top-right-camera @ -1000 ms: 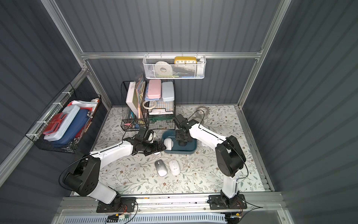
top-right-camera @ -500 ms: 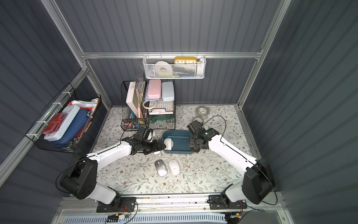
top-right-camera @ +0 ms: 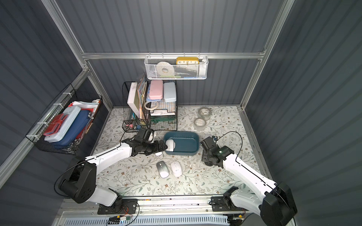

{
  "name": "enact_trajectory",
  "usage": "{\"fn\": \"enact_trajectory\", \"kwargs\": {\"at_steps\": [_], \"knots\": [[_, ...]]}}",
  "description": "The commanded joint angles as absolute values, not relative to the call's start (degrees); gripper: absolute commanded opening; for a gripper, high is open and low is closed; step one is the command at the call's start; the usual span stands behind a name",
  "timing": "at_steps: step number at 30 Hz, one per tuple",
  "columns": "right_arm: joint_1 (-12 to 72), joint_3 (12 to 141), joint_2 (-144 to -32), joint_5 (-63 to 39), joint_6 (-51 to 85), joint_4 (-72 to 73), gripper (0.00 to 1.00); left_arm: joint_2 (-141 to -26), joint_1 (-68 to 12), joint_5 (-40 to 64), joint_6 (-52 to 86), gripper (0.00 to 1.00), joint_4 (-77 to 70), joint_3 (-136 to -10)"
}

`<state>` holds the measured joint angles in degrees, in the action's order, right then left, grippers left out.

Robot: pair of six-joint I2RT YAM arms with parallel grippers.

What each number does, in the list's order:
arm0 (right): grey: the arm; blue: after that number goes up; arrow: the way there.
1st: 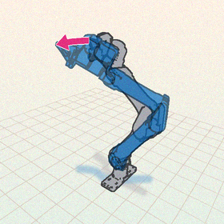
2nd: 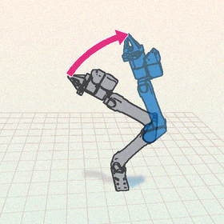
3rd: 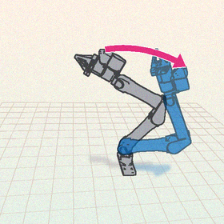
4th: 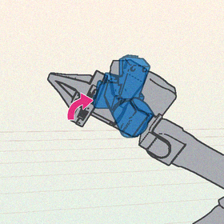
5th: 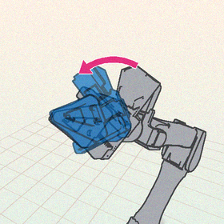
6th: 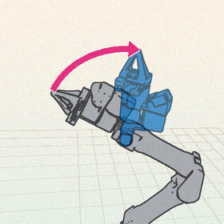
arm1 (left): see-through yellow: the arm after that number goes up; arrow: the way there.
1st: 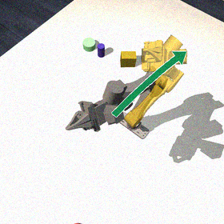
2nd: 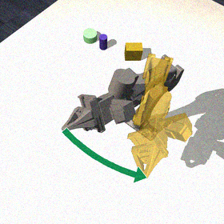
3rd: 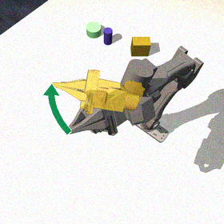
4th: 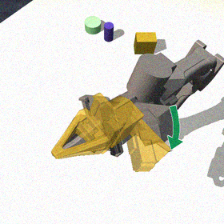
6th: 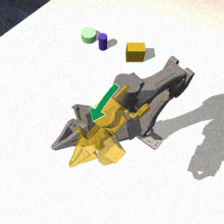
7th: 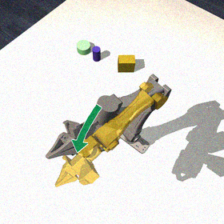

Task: Take out the mouse from the storage box
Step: Place the mouse at the center of the board.

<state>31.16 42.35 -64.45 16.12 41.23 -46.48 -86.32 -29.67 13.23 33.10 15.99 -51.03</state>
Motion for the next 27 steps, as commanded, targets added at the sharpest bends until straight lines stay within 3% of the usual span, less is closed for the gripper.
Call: {"fn": "enact_trajectory", "kwargs": {"at_steps": [1, 15, 27], "knots": [[30.3, 40.3, -65.0, 17.4, 42.4, -39.9, 0.64, -84.9, -30.0, 12.7, 33.3, 0.98, 17.7, -50.3], [24.7, 44.5, -84.9, 9.6, 40.0, -31.8, 0.63, -86.7, -30.0, 12.2, 33.8, 0.98, 17.6, -51.6], [23.1, 46.2, -90.1, 7.4, 40.7, -30.6, 0.66, -86.9, -30.0, 11.9, 33.7, 0.98, 17.8, -51.6]]}}
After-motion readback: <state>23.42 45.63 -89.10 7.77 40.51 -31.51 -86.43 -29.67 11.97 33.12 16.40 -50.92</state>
